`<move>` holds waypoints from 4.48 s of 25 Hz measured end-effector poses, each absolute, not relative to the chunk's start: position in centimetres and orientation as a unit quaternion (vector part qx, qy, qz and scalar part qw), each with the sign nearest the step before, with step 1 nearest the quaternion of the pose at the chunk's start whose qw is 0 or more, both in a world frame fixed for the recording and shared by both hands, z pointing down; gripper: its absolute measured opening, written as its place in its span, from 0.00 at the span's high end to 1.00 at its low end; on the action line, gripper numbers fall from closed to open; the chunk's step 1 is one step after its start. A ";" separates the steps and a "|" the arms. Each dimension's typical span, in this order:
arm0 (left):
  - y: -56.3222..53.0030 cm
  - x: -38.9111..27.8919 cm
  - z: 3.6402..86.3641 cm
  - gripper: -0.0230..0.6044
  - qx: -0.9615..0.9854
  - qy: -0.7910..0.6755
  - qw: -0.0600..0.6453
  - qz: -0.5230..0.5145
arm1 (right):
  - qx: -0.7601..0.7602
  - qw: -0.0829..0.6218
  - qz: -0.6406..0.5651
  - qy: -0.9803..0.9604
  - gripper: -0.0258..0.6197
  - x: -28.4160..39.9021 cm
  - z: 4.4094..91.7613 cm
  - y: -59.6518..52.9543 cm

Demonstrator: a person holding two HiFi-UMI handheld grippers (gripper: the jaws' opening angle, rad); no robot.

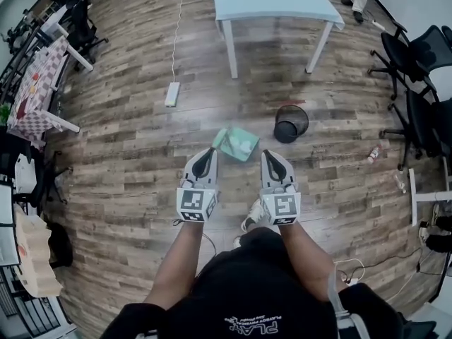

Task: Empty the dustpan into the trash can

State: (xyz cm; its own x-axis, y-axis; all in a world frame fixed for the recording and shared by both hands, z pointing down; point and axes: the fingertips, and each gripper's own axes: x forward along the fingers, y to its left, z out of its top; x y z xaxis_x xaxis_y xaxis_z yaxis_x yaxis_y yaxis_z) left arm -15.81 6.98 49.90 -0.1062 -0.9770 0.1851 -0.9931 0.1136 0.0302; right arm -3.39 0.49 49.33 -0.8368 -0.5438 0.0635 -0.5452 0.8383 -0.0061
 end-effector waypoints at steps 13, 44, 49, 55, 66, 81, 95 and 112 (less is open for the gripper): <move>0.5 -18.5 54.9 0.92 0.664 -0.728 0.135 0.109 | 0.287 0.035 0.054 -0.956 0.92 -7.0 50.5 -6.3; -7.4 -23.9 73.7 0.57 0.705 -0.601 0.290 0.239 | 0.372 0.148 0.031 -0.916 0.92 -12.6 57.7 -9.0; -8.4 -24.6 76.1 0.55 0.682 -0.607 0.326 0.244 | 0.376 0.160 0.039 -0.912 0.92 -12.6 59.4 -9.1; -8.8 -23.7 79.6 0.53 0.683 -0.582 0.342 0.279 | 0.380 0.165 0.037 -0.909 0.92 -13.3 60.3 -9.7; -9.3 -23.9 84.0 0.53 0.654 -0.560 0.392 0.325 | 0.386 0.173 0.033 -0.906 0.92 -11.6 61.9 -10.1; -9.0 -23.5 85.2 0.80 0.629 -0.569 0.391 0.357 | 0.402 0.184 0.055 -0.895 0.92 -8.6 62.8 -9.7; -7.9 -23.8 84.9 0.81 0.615 -0.591 0.379 0.358 | 0.397 0.193 0.065 -0.895 0.92 -6.8 63.6 -8.9; -8.5 -24.4 76.3 0.81 0.635 -0.628 0.315 0.322 | 0.429 0.167 0.088 -0.883 0.92 -4.2 61.4 -9.5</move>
State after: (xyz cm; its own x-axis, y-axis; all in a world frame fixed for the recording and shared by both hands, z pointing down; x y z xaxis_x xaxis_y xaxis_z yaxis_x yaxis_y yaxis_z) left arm -24.39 -8.53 76.30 0.0034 -0.5943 0.8042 -0.9999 -0.0134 -0.0057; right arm -4.23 -9.47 61.44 -0.5757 -0.7286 0.3711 -0.7874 0.6164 -0.0113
